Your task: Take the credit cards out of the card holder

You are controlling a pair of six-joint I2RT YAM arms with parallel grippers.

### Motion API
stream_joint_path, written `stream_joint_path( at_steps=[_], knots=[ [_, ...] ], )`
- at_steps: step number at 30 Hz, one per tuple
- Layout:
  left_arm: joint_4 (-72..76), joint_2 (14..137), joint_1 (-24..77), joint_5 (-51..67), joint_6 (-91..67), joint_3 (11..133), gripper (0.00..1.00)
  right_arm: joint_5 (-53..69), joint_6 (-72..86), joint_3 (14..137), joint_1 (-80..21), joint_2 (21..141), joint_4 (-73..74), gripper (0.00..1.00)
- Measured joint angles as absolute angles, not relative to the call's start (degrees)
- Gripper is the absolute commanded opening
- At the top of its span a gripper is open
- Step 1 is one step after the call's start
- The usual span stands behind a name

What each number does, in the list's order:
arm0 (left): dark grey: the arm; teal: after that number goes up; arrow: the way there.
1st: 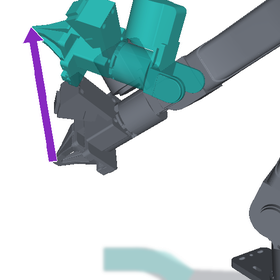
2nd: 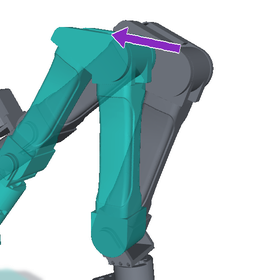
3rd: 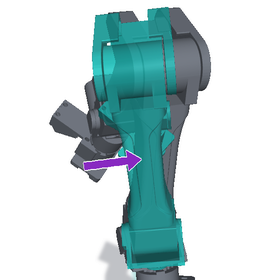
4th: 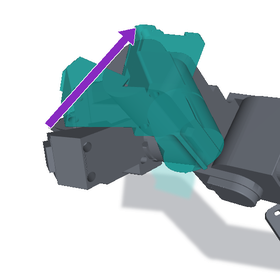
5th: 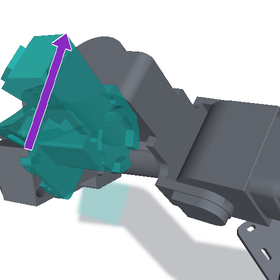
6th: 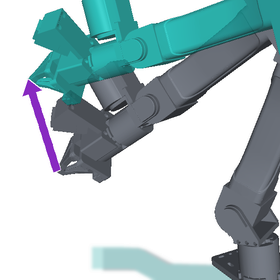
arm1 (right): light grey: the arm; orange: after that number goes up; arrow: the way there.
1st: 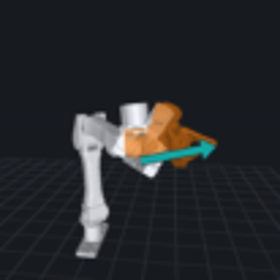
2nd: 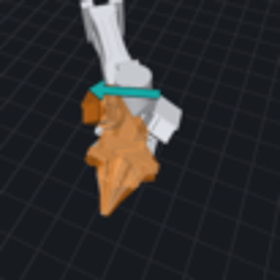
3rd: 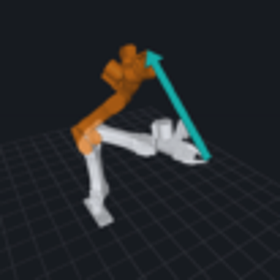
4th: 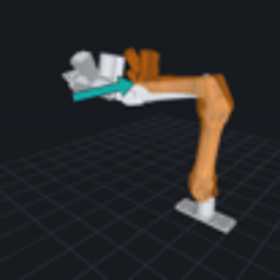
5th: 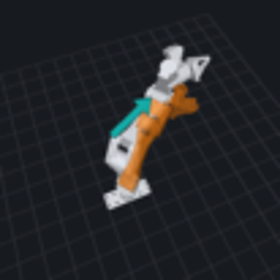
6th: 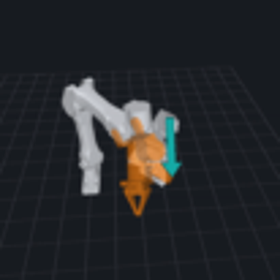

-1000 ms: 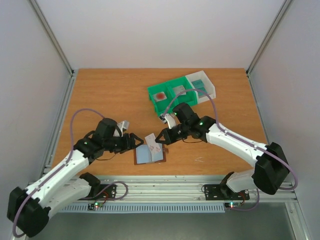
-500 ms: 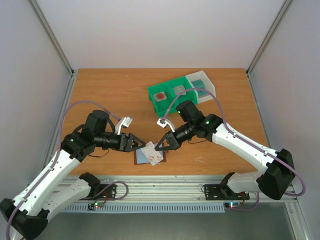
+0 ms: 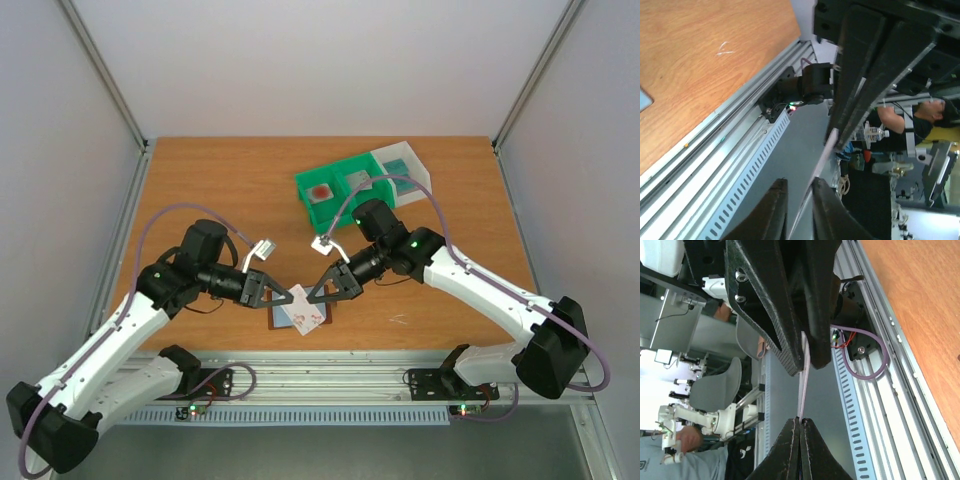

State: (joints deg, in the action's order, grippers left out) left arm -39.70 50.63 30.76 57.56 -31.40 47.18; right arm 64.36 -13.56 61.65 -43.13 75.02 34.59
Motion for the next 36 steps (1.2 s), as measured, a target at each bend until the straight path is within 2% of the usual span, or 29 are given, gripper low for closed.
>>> stream_joint_path(
  at_steps=[2, 5, 10, 15, 19, 25, 36],
  knots=[
    [-37.71, 50.63, 30.76, 58.89, -32.67, 46.33, 0.01, 64.31, -13.54, 61.6, -43.09, 75.18, 34.68, 0.01],
    [-33.45, 50.61, 30.74, 61.82, -34.89, 44.58, 0.0, 63.99, -13.5, 61.23, -42.94, 75.26, 35.55, 0.04],
    [-27.77, 50.65, 30.61, 63.61, -39.7, 41.93, 0.0, 62.13, -12.27, 61.08, -42.87, 75.26, 35.46, 0.2],
    [-25.82, 50.61, 30.59, 61.54, -41.76, 41.78, 0.0, 59.2, -7.16, 59.7, -42.96, 74.19, 29.21, 0.44],
    [-25.89, 49.28, 30.59, 56.77, -42.09, 41.78, 0.0, 55.05, 1.76, 55.55, -42.41, 71.68, 21.23, 0.54],
    [-24.34, 43.77, 30.59, 49.25, -45.54, 41.74, 0.01, 48.56, 17.12, 47.13, -39.99, 67.2, 8.03, 0.61],
    [-12.53, 34.79, 30.59, 36.21, -56.12, 32.69, 0.01, 45.17, 38.17, 42.3, -39.59, 68.53, -16.78, 0.59]
  ],
)
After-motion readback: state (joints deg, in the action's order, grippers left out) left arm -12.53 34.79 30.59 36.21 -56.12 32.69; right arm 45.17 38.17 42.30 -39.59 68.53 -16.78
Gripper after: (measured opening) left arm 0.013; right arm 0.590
